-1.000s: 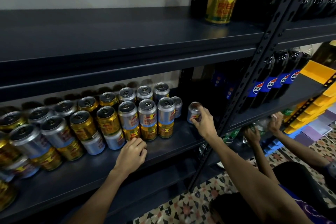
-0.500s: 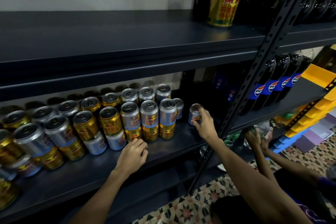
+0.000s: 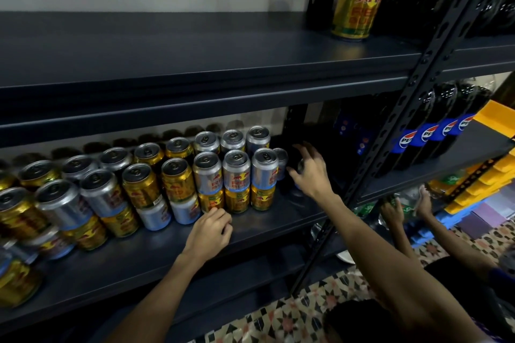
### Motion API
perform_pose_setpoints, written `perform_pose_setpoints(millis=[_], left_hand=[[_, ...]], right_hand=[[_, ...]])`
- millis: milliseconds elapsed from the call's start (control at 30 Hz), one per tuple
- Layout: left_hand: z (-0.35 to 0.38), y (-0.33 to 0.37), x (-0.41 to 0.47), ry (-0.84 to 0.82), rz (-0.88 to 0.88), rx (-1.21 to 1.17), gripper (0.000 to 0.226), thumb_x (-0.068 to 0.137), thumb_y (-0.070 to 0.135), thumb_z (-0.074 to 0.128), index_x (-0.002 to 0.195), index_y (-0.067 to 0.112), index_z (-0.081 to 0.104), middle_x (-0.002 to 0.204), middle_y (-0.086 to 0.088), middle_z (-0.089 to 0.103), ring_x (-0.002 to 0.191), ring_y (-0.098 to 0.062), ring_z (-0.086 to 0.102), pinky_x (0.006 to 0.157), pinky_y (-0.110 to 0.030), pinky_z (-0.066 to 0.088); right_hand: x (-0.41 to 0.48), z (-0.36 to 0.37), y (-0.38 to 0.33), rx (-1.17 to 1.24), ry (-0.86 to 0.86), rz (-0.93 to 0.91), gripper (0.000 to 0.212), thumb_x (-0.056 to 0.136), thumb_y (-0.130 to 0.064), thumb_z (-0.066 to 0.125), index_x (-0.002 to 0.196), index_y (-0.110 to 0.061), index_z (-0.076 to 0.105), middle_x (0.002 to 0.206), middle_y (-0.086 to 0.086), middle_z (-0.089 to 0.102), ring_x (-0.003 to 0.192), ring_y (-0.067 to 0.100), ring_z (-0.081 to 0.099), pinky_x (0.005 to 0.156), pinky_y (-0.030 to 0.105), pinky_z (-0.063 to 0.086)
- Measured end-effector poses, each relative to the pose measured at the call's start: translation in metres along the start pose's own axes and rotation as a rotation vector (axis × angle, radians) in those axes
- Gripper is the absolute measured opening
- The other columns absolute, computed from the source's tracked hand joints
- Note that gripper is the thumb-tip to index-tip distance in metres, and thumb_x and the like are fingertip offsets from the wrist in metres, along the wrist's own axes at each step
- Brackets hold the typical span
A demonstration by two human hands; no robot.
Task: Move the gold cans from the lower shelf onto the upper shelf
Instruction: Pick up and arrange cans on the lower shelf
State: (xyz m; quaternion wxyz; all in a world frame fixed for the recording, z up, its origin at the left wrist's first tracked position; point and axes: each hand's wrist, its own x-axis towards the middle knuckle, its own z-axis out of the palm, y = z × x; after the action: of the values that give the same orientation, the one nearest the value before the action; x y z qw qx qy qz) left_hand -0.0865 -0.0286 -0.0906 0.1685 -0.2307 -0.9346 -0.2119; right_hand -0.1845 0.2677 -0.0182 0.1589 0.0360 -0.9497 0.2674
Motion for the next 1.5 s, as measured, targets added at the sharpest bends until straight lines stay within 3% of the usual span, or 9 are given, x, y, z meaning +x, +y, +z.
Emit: perform_pose_setpoints(millis=[200, 367, 700, 767, 867, 1133, 1300, 1433, 1500], left_hand=[[0.0, -0.001, 0.001, -0.007, -0.012, 0.003, 0.024, 0.086, 0.022, 0.044, 0.078, 0.014, 0.066, 0.08, 0.005, 0.059, 0.077, -0.011, 0.052, 0.066, -0.024, 0.046], [0.001, -0.001, 0.001, -0.012, -0.02, 0.011, 0.024, 0.085, 0.022, 0.044, 0.078, 0.015, 0.065, 0.08, 0.005, 0.059, 0.077, -0.011, 0.052, 0.066, -0.023, 0.046], [0.001, -0.001, 0.0, 0.0, -0.016, 0.002, 0.02, 0.084, 0.018, 0.045, 0.075, 0.014, 0.063, 0.078, 0.004, 0.057, 0.076, -0.013, 0.05, 0.068, -0.023, 0.041], [0.001, 0.0, 0.0, -0.001, -0.017, 0.006, 0.021, 0.084, 0.019, 0.044, 0.075, 0.014, 0.062, 0.078, 0.004, 0.057, 0.077, -0.013, 0.051, 0.067, -0.023, 0.041], [0.001, 0.0, 0.0, -0.006, -0.018, 0.009, 0.022, 0.084, 0.02, 0.043, 0.075, 0.015, 0.062, 0.078, 0.005, 0.057, 0.077, -0.013, 0.052, 0.066, -0.023, 0.043], [0.002, -0.002, 0.001, -0.003, 0.003, 0.006, 0.021, 0.084, 0.02, 0.044, 0.075, 0.016, 0.062, 0.078, 0.005, 0.057, 0.077, -0.011, 0.051, 0.067, -0.023, 0.043], [0.002, -0.002, 0.0, -0.003, 0.001, 0.005, 0.021, 0.085, 0.021, 0.043, 0.074, 0.016, 0.062, 0.078, 0.007, 0.056, 0.076, -0.01, 0.051, 0.069, -0.023, 0.041], [0.0, 0.0, 0.0, 0.018, 0.012, -0.004, 0.02, 0.084, 0.02, 0.044, 0.073, 0.016, 0.061, 0.076, 0.007, 0.054, 0.075, -0.009, 0.049, 0.068, -0.022, 0.039], [-0.001, 0.001, 0.0, 0.02, 0.014, -0.007, 0.02, 0.083, 0.021, 0.044, 0.073, 0.017, 0.061, 0.076, 0.008, 0.054, 0.075, -0.008, 0.049, 0.069, -0.022, 0.038]], right_hand=[[0.03, 0.003, -0.024, -0.18, -0.307, 0.018, 0.075, 0.087, -0.036, 0.07, 0.154, -0.037, 0.036, 0.155, 0.005, 0.045, 0.142, 0.03, 0.043, 0.122, 0.051, 0.016], [0.037, 0.0, -0.039, -0.263, -0.422, 0.063, 0.071, 0.088, -0.036, 0.071, 0.149, -0.043, 0.036, 0.148, 0.004, 0.054, 0.138, 0.028, 0.049, 0.121, 0.048, 0.021], [0.038, 0.002, -0.034, -0.087, -0.329, 0.046, 0.047, 0.08, -0.038, 0.065, 0.123, -0.042, 0.05, 0.123, 0.001, 0.07, 0.12, 0.03, 0.062, 0.114, 0.048, 0.033], [0.036, -0.008, -0.035, 0.013, -0.258, 0.05, 0.048, 0.076, -0.049, 0.057, 0.123, -0.043, 0.051, 0.121, 0.002, 0.07, 0.113, 0.03, 0.065, 0.103, 0.044, 0.045], [0.034, -0.031, -0.036, 0.148, -0.132, 0.075, 0.052, 0.079, -0.038, 0.081, 0.126, -0.038, 0.058, 0.123, 0.004, 0.068, 0.107, 0.026, 0.067, 0.084, 0.033, 0.053], [0.025, -0.082, -0.018, 0.248, 0.024, 0.057, 0.05, 0.074, -0.025, 0.087, 0.12, -0.033, 0.068, 0.116, -0.005, 0.073, 0.106, 0.009, 0.066, 0.086, 0.021, 0.049], [0.019, -0.091, -0.004, 0.207, -0.026, 0.072, 0.05, 0.076, -0.018, 0.085, 0.121, -0.028, 0.068, 0.112, -0.001, 0.073, 0.104, 0.013, 0.066, 0.081, 0.019, 0.046], [0.017, -0.093, 0.004, 0.197, -0.076, 0.072, 0.052, 0.076, -0.006, 0.083, 0.124, -0.02, 0.068, 0.111, 0.0, 0.071, 0.103, 0.012, 0.064, 0.075, 0.005, 0.041], [0.017, -0.093, 0.005, 0.204, -0.09, 0.074, 0.054, 0.077, -0.004, 0.082, 0.126, -0.019, 0.067, 0.113, -0.001, 0.07, 0.103, 0.011, 0.063, 0.077, 0.009, 0.043]])
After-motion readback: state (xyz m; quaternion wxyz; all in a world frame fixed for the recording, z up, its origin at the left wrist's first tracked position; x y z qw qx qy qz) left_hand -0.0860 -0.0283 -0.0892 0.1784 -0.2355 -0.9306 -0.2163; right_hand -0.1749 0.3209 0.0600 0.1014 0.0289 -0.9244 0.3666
